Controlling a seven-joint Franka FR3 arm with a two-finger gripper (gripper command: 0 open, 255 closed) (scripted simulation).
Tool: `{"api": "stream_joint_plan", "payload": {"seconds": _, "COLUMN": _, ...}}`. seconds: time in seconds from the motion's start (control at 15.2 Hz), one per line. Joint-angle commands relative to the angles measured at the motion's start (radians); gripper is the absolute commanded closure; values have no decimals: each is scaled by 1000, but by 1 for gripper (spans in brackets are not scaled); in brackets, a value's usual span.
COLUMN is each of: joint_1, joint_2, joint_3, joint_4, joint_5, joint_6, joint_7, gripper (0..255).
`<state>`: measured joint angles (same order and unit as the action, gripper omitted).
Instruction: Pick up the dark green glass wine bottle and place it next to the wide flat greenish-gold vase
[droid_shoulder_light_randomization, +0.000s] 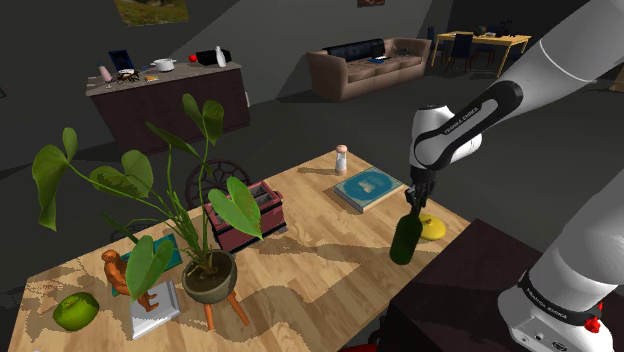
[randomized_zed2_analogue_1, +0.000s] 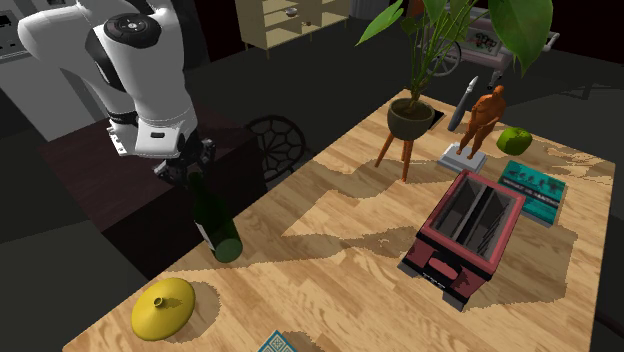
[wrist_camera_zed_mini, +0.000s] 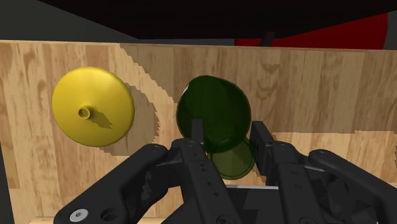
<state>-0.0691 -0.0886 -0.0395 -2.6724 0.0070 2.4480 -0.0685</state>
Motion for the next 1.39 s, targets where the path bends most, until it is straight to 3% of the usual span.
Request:
{"api": "stream_joint_plan", "payload": {"seconds": 0.0, "joint_1": 0, "joint_2": 0, "joint_3": 0, "joint_4": 0, "joint_5": 0, "joint_6": 1, "joint_7": 0, "gripper": 255}}
{"api": "stream_joint_plan", "payload": {"seconds": 0.13, "joint_1": 0, "joint_2": 0, "joint_3": 0, "joint_4": 0, "joint_5": 0, "joint_6": 1, "joint_7": 0, "gripper": 255}}
{"api": "stream_joint_plan", "payload": {"seconds": 0.2, "joint_1": 0, "joint_2": 0, "joint_3": 0, "joint_4": 0, "joint_5": 0, "joint_6": 1, "joint_7": 0, "gripper": 0}}
{"api": "stream_joint_plan", "payload": {"seconds": 0.53, "joint_1": 0, "joint_2": 0, "joint_3": 0, "joint_4": 0, "joint_5": 0, "joint_6": 1, "joint_7": 0, "gripper": 0}}
{"api": "stream_joint_plan", "payload": {"seconds": 0.79, "joint_1": -2, "joint_2": -104, "joint_3": 0, "joint_4": 52, "joint_5": -6, "joint_6": -155, "joint_7": 5, "gripper": 0}}
{"api": "stream_joint_plan", "payload": {"seconds": 1.32, "joint_1": -2, "joint_2": -104, "joint_3": 0, "joint_4": 52, "joint_5": -6, "joint_6": -155, "joint_7": 5, "gripper": 0}}
